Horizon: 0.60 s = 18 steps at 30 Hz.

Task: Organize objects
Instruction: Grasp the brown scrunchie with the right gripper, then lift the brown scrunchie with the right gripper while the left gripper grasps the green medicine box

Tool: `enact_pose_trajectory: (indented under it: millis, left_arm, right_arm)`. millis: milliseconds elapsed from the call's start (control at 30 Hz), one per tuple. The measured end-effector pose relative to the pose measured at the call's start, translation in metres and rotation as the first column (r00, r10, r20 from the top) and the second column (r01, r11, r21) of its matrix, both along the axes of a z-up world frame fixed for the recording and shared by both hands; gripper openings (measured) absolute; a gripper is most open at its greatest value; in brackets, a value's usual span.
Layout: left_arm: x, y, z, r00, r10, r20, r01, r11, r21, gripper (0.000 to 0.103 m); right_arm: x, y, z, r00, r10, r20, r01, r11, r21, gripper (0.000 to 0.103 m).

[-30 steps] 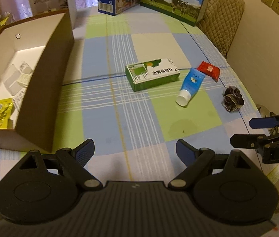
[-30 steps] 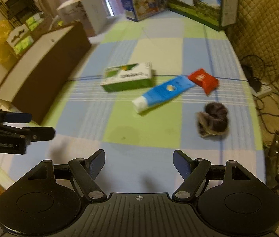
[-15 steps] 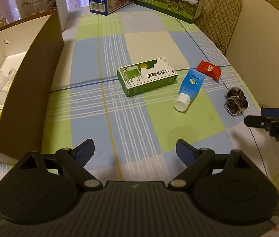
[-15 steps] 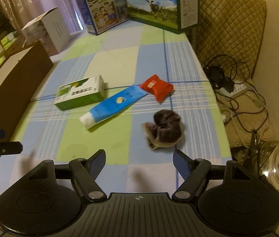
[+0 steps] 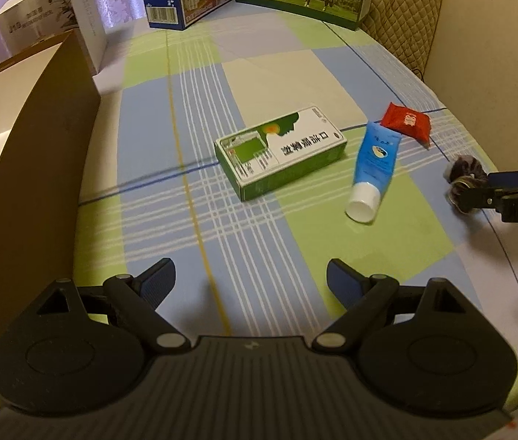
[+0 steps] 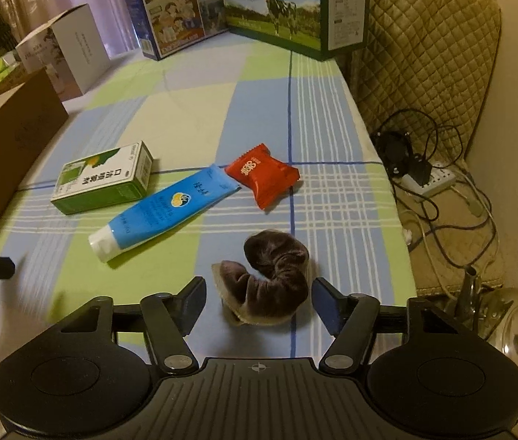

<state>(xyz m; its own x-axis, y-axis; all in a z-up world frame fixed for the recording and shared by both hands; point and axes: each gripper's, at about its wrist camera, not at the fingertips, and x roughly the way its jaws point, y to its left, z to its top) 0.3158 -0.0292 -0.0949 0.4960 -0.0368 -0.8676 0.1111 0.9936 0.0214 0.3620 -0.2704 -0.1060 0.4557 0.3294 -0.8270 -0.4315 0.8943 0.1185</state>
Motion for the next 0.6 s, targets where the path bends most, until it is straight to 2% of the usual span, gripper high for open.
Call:
enact_pose_trajectory:
  millis: [33, 133, 167, 400, 600]
  left_arm:
    - [0.004, 0.000, -0.001, 1.000, -0.009, 0.004, 0.009, 1.000, 0.002, 0.087]
    - [0.016, -0.001, -0.003, 0.999, -0.044, 0.010, 0.044, 0.999, 0.008, 0.087]
    - [0.020, -0.002, -0.004, 0.998, -0.058, 0.013, 0.058, 0.998, 0.012, 0.087]
    - [0.059, -0.012, -0.011, 0.981, -0.193, 0.030, 0.191, 0.980, 0.058, 0.092]
    - [0.094, -0.020, -0.019, 0.952, -0.305, 0.027, 0.301, 0.948, 0.100, 0.092]
  right_arm:
    - [0.002, 0.001, -0.001, 1.000, 0.004, 0.000, -0.004, 1.000, -0.006, 0.051]
    - [0.006, 0.003, -0.004, 1.000, 0.017, 0.011, -0.016, 0.999, -0.033, 0.027]
    - [0.007, 0.003, -0.003, 1.000, 0.018, 0.017, -0.017, 0.999, -0.036, 0.024]
    - [0.013, -0.002, -0.004, 1.000, -0.008, -0.007, 0.008, 1.000, -0.008, 0.023]
    - [0.015, -0.006, -0.004, 0.999, -0.039, -0.023, 0.040, 0.999, 0.021, 0.024]
